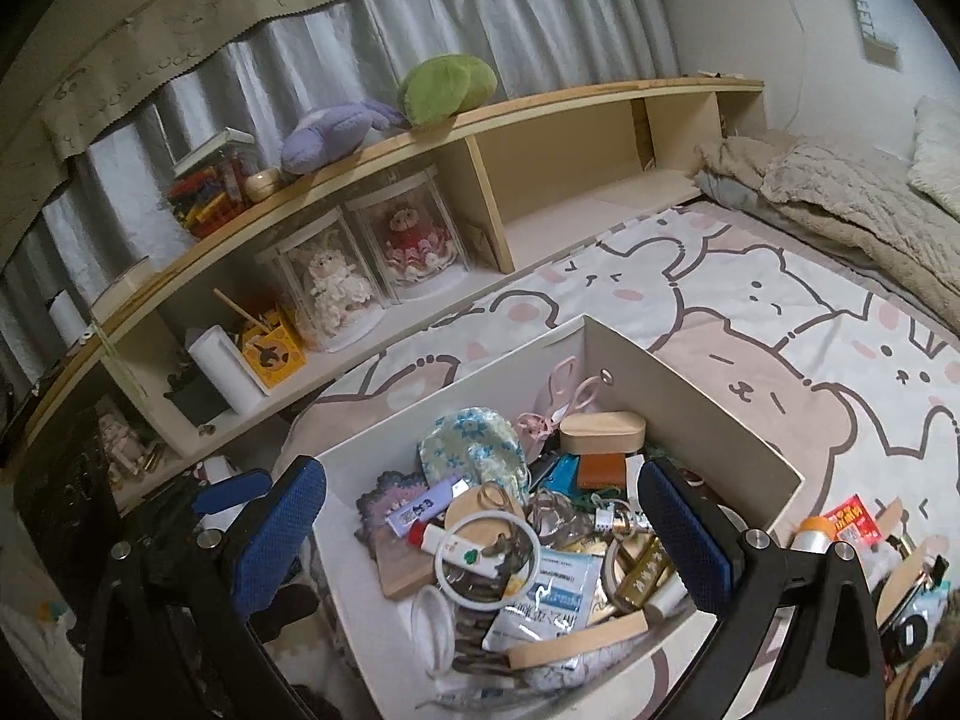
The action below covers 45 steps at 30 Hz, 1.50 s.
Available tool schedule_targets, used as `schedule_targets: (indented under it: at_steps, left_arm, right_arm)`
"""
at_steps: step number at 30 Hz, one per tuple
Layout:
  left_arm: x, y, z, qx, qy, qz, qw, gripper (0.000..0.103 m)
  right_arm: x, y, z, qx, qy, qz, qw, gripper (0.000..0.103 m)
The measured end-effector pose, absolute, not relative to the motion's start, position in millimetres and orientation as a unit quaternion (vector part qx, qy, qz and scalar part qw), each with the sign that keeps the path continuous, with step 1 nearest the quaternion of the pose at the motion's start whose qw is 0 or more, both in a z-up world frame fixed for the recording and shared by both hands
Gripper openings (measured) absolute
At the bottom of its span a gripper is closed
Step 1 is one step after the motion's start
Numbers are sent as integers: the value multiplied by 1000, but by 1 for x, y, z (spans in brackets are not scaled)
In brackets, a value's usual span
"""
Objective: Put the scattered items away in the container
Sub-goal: 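Withdraw both open tools from the box back toward the pile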
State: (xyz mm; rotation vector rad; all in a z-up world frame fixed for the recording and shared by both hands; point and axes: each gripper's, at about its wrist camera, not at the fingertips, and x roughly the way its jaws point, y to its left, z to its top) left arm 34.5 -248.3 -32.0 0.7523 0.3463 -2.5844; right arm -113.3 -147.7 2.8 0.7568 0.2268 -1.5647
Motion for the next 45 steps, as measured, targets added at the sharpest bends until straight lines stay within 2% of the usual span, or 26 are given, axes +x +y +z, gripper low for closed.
schedule_targets:
  at_steps: [17,45]
  left_arm:
    - [53,-211,-6,257,115,-935,216,103]
    - [62,-163,10,251,105,-936,224,103]
  right_arm:
    - [-95,-77,29,294,86,-711,633,103]
    - [-79,31,20,276,82,-749,597,103]
